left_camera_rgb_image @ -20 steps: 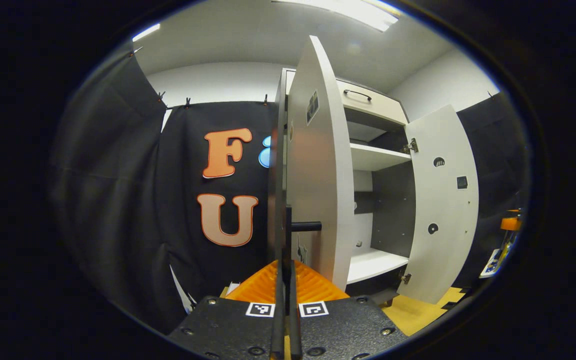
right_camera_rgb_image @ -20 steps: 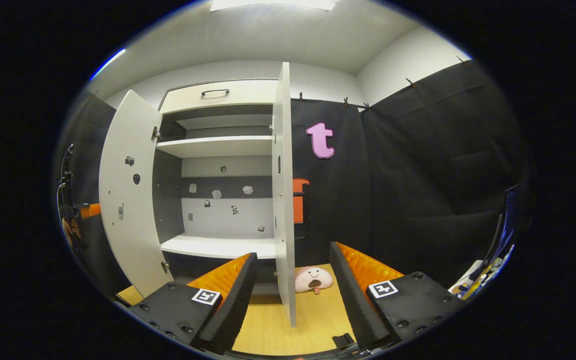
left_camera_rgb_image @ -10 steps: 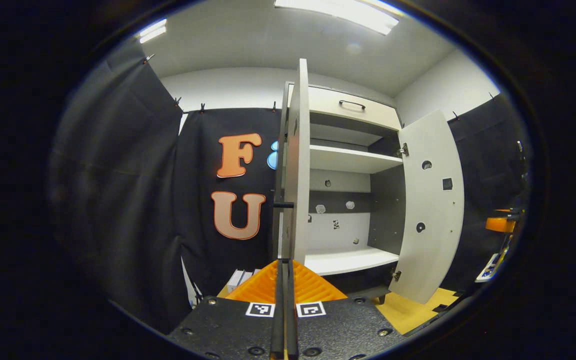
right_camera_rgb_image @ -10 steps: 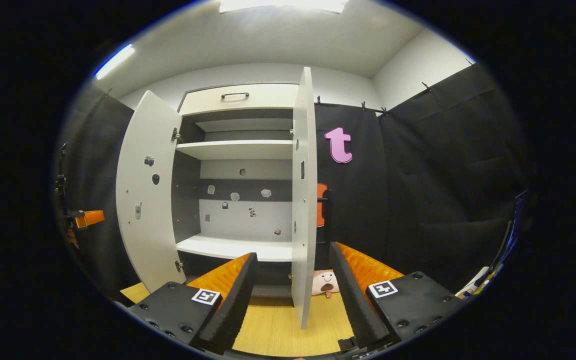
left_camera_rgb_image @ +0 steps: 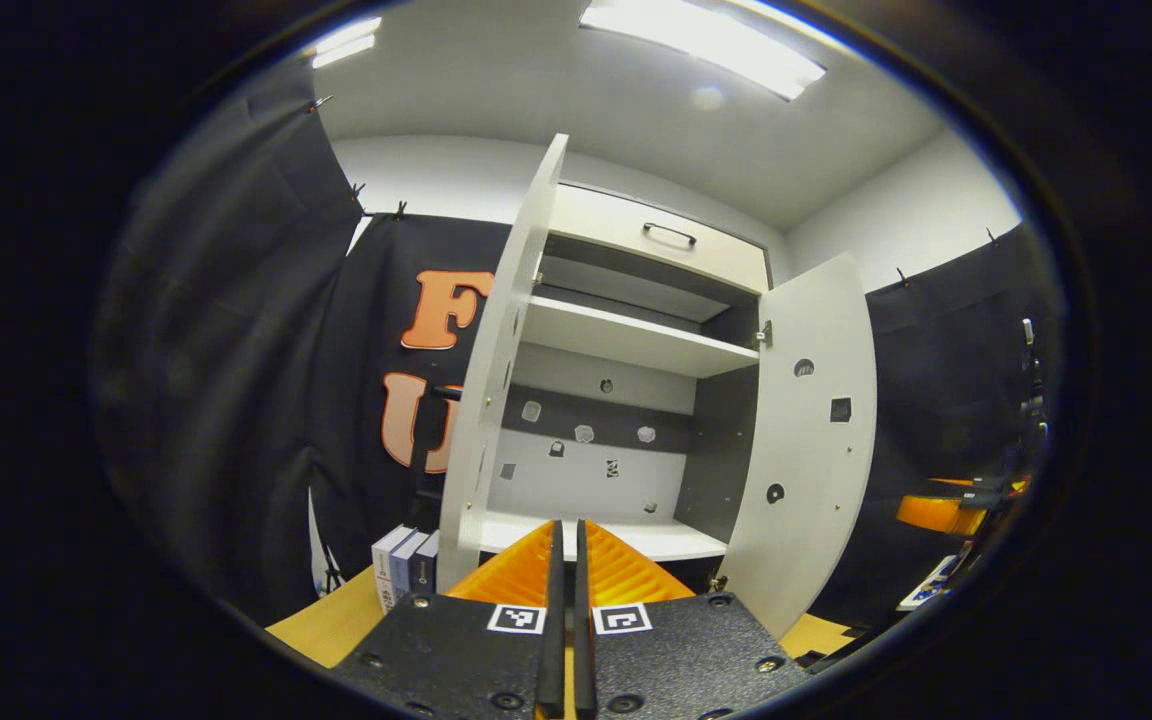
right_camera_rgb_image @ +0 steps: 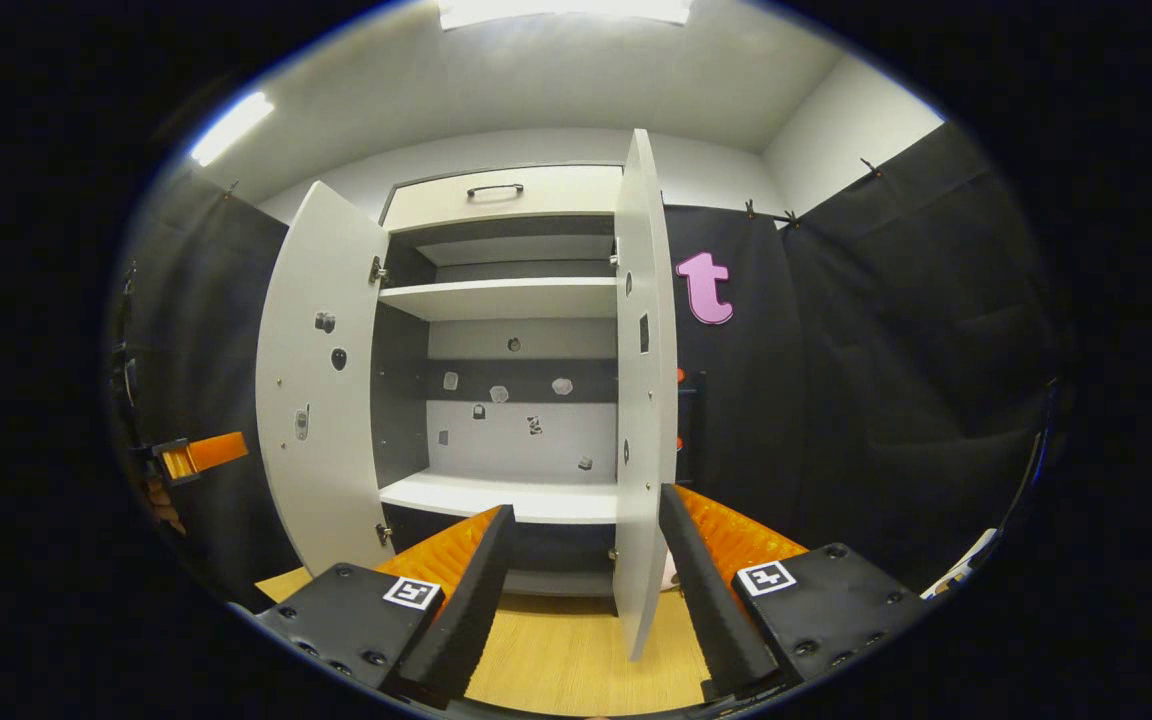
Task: Open the right door of the double-door shoe cabinet with the right hand, and open the left door with the left hand.
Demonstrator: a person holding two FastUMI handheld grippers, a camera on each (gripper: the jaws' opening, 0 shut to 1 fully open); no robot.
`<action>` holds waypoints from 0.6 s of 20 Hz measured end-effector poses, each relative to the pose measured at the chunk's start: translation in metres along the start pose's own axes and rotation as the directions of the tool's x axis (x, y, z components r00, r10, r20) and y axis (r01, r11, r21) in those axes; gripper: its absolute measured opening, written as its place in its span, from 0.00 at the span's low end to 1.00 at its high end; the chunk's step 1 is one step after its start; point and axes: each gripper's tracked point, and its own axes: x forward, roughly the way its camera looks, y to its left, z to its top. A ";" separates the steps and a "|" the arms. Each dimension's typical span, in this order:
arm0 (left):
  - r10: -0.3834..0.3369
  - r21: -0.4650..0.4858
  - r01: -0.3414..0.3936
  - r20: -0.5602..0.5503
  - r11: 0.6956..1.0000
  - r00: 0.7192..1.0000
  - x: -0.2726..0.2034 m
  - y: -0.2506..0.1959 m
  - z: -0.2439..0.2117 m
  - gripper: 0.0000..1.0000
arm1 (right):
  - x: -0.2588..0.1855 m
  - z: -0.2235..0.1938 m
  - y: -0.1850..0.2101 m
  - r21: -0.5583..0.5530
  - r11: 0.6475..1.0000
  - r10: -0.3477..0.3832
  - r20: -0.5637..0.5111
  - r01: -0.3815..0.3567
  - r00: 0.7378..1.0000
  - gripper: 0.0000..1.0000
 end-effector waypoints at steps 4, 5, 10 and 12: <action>-0.024 0.012 0.023 0.016 1.000 1.000 0.008 -0.019 -0.006 0.14 | -0.004 -0.005 0.000 0.003 1.000 -0.009 -0.007 0.009 1.000 0.92; -0.023 0.006 0.023 0.022 1.000 0.999 0.010 -0.019 -0.006 0.25 | -0.006 -0.007 -0.002 0.000 1.000 -0.019 -0.009 0.019 1.000 0.93; -0.039 0.003 0.039 -0.013 0.999 0.999 0.014 -0.023 -0.018 0.92 | -0.014 -0.011 -0.011 0.019 0.998 -0.058 -0.019 0.059 0.998 0.93; -0.037 0.012 0.037 -0.008 0.999 0.999 0.014 -0.023 -0.017 0.94 | -0.016 -0.014 -0.013 0.030 0.997 -0.070 -0.025 0.071 0.997 0.93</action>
